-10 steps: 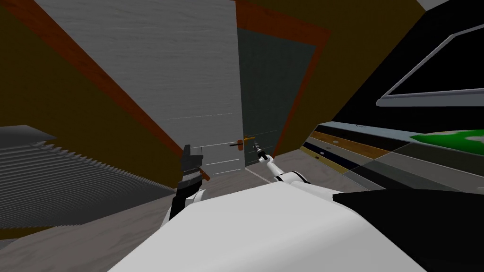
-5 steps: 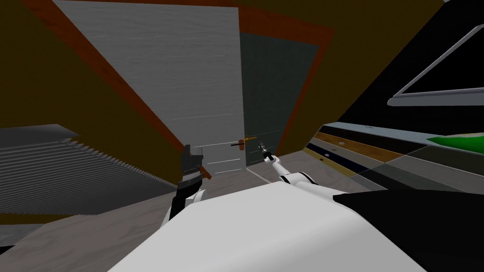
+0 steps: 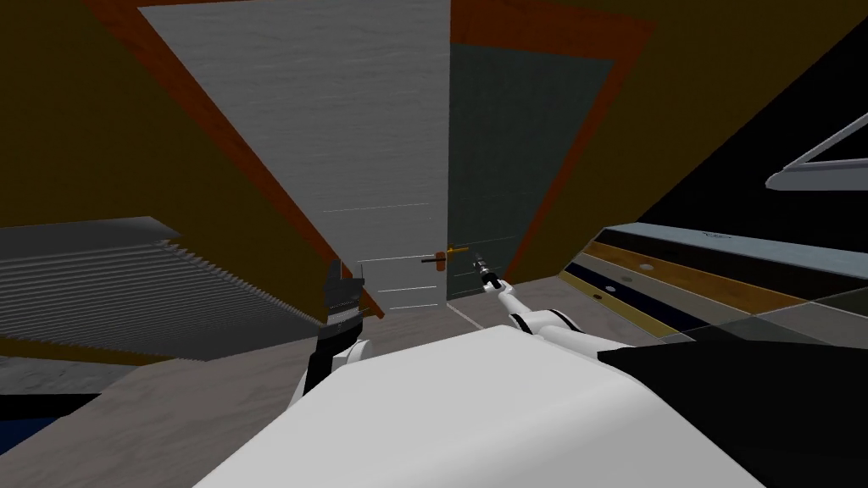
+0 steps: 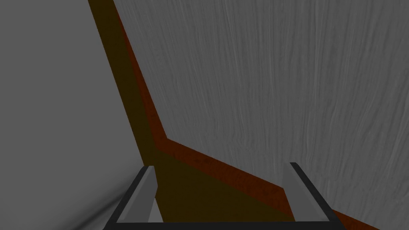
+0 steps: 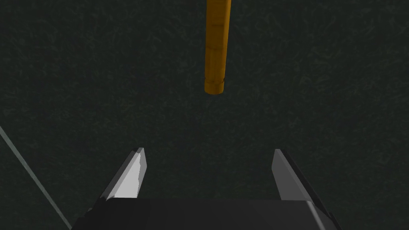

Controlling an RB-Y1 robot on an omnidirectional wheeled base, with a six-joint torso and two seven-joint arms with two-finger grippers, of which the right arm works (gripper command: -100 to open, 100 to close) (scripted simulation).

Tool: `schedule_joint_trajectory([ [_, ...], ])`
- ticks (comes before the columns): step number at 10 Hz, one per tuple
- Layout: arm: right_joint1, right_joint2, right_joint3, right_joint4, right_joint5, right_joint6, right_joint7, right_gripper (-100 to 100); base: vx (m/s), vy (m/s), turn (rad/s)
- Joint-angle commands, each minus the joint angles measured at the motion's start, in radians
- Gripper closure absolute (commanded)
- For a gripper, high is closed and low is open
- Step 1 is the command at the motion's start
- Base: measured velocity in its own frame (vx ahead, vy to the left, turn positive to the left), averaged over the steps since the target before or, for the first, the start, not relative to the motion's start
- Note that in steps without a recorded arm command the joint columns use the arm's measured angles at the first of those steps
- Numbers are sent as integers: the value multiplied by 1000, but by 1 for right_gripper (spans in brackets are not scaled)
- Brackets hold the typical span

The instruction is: Pull the door open

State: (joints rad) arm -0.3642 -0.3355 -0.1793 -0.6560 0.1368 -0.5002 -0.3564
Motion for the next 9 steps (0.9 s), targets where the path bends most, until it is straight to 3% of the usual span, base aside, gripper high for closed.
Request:
schedule_joint_trajectory([
  [1, 15, -30, -17, 8, -10, -9, -14, -100, 93, 26, 228],
  [2, 19, -45, -26, 15, -16, -15, -20, -100, 138, 29, 209],
  [5, 19, -59, -35, 25, -23, -25, -30, -100, 123, 6, 153],
  [7, 8, -48, -29, 27, -25, -32, -35, -100, 201, 60, 230],
  [8, 10, -51, -31, 30, -24, -31, -32, -100, 94, 29, 43],
  [9, 10, -51, -31, 30, -24, -31, -32, 100, -12, -3, -37],
])
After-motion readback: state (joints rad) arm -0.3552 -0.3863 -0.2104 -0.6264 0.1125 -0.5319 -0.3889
